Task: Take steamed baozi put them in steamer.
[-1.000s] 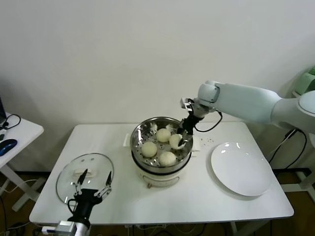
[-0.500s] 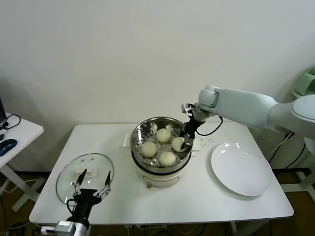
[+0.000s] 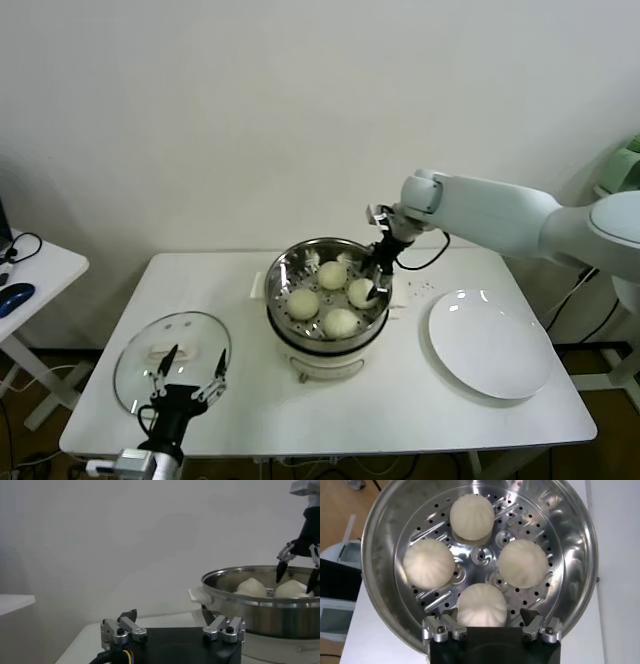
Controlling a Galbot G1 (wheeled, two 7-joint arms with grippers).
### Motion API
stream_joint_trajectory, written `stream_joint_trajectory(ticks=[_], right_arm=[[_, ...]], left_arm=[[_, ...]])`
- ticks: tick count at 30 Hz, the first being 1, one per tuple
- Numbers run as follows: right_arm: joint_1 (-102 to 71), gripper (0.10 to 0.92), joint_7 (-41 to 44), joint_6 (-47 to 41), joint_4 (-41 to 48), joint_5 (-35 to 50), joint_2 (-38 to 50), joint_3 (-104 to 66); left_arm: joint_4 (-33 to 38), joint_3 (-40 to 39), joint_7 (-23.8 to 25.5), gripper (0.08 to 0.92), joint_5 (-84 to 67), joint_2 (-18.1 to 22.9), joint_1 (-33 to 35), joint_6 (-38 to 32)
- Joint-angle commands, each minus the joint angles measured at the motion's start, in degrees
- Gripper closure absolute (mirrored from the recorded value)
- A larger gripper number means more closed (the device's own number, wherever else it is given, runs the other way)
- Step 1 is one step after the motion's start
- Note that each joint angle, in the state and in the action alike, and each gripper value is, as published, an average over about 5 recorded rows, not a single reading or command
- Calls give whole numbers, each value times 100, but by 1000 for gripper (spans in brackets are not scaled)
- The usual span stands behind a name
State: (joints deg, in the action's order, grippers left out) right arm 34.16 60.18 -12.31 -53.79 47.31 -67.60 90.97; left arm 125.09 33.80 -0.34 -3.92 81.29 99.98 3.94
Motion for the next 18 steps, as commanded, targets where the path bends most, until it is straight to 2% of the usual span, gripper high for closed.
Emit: stream_joint_trajectory(ticks=[1, 4, 13, 18], right_arm=[[356, 203, 85, 44, -289, 119, 184, -140], [472, 203, -24, 59, -628, 161, 465, -399], [-471, 203, -921, 275, -1817, -1382, 1970, -2640], [-1154, 203, -1225, 313, -2500, -1804, 2799, -3793]], left_arm=[[-6, 4, -5, 177, -2, 3, -7, 9], [-13, 26, 4, 177, -9, 13, -42, 27], [-54, 56, 10, 177, 92, 116, -219, 24], [-136, 96, 2, 177, 254, 175, -261, -69]])
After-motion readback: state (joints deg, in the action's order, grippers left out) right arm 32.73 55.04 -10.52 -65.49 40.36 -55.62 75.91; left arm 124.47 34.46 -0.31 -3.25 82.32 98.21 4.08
